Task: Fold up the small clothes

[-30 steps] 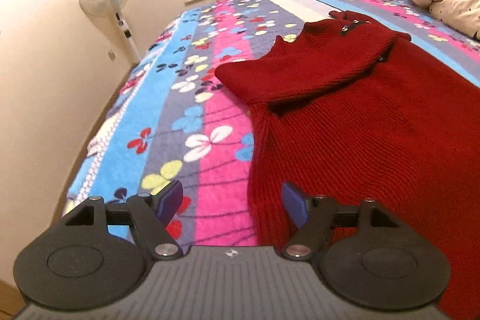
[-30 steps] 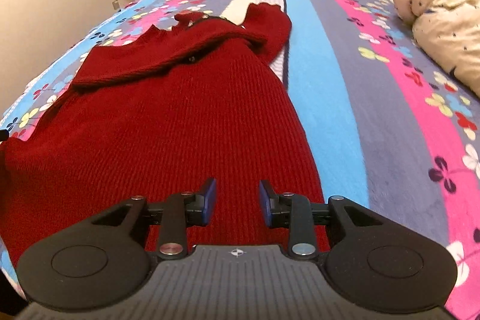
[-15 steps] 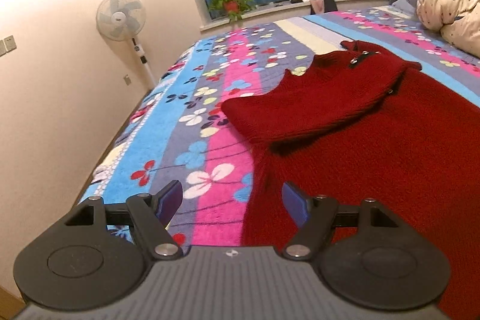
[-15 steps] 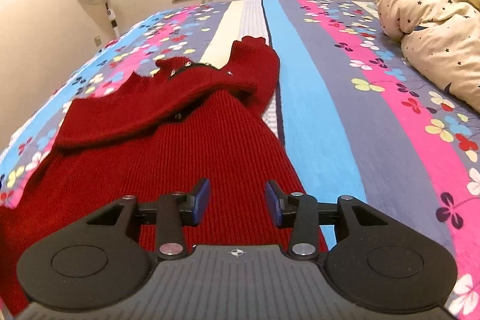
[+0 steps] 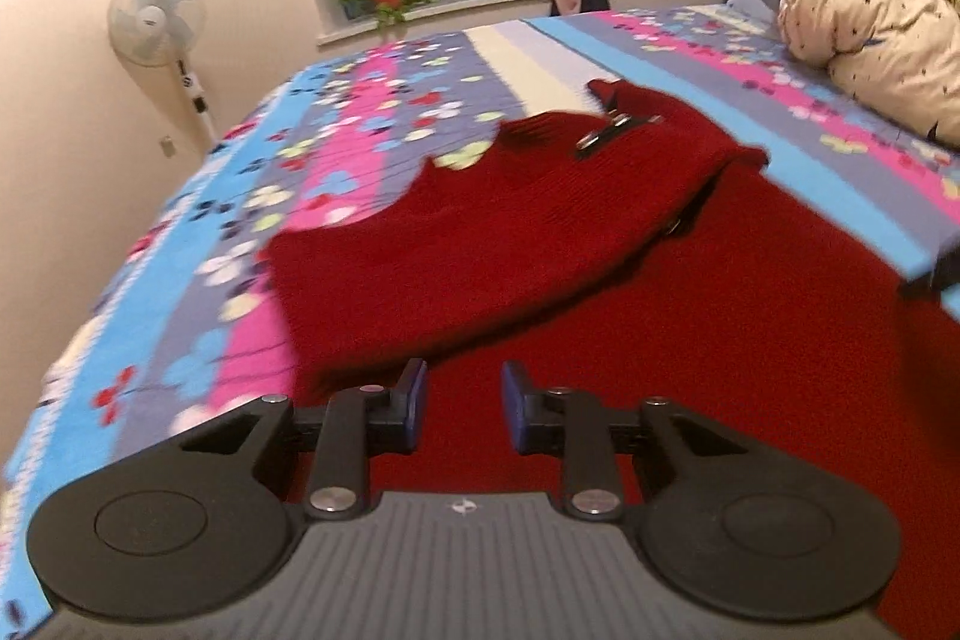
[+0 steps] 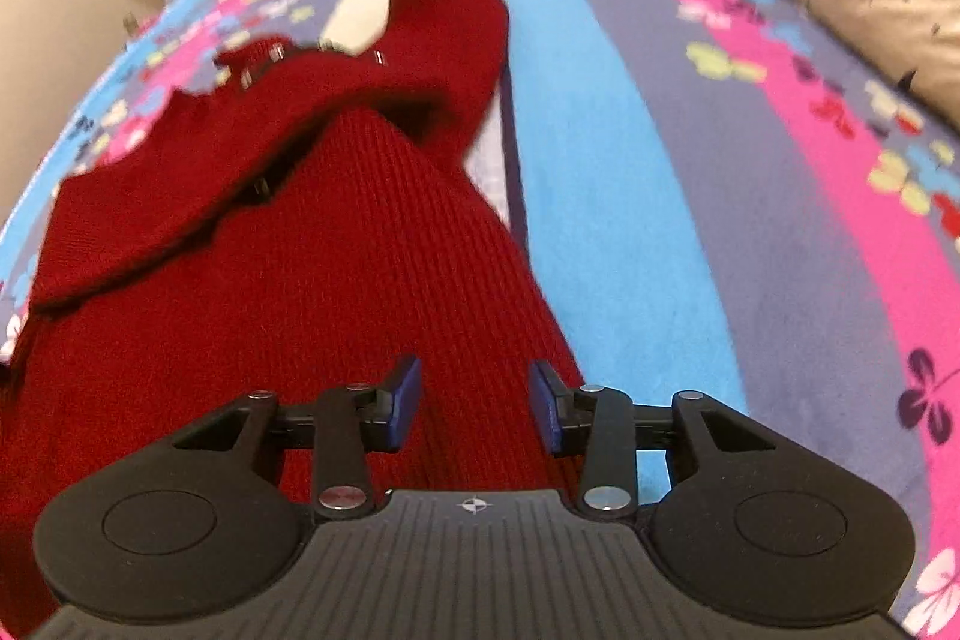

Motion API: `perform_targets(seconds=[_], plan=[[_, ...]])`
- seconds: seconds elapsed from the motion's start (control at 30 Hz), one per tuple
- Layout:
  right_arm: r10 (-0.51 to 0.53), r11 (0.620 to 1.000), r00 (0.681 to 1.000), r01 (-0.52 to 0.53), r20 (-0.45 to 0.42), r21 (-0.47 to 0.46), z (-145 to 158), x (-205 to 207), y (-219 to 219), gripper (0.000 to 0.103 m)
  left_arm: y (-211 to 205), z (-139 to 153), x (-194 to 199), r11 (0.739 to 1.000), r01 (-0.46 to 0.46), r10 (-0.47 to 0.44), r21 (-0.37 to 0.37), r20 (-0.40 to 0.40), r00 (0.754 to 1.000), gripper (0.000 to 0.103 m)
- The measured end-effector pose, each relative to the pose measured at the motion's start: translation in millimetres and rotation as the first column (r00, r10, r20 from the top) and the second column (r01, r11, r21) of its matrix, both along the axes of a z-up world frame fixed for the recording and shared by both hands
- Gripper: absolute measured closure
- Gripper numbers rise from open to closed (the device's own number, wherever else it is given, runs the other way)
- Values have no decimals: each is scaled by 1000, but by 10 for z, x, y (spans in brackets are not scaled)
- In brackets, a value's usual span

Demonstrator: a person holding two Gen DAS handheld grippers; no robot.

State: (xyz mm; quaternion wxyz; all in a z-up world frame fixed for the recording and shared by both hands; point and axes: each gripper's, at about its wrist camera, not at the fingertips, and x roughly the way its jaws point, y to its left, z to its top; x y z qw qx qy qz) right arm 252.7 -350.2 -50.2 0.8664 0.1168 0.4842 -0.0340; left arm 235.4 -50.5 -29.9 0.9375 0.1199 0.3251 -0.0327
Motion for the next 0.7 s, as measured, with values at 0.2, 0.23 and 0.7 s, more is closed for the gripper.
perform_targets(seconds=[0.2, 0.23, 0.7], plan=[[23, 1000, 999, -23, -22, 11, -43, 126, 30, 62, -725, -77, 648, 999, 30, -31, -42, -30, 999, 61], [22, 1000, 1000, -22, -18, 18, -28, 132, 19, 62, -831, -102, 748, 998, 36, -37, -44, -34, 999, 58], [9, 1000, 1000, -9, -15, 29, -29, 224, -79, 62, -574, -137, 1740, 999, -30, 29, 38, 28, 999, 92]])
